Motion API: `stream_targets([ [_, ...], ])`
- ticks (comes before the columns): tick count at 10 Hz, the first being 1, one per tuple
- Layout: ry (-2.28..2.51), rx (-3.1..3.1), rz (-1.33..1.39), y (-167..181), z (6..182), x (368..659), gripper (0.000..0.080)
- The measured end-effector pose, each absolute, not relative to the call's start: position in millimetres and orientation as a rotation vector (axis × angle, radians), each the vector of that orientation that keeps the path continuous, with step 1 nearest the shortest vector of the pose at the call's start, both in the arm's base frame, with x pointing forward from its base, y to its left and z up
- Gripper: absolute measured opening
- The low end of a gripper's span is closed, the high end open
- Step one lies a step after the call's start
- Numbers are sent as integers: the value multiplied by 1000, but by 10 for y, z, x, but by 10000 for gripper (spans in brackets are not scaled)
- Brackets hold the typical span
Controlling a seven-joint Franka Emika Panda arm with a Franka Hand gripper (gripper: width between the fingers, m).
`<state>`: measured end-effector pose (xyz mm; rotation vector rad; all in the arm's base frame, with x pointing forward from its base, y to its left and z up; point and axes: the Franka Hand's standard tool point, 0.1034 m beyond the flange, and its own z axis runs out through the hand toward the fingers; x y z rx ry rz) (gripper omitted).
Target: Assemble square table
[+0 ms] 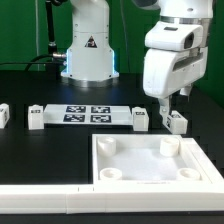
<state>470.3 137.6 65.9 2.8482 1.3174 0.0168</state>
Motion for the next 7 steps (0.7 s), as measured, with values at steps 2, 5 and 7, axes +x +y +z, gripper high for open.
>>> stream_targets([
  [2,797,3040,-32,1390,596,4531,649],
  [5,362,3128,-52,1513,529,4423,649],
  [7,312,3130,-100,1514,529,4404,649],
])
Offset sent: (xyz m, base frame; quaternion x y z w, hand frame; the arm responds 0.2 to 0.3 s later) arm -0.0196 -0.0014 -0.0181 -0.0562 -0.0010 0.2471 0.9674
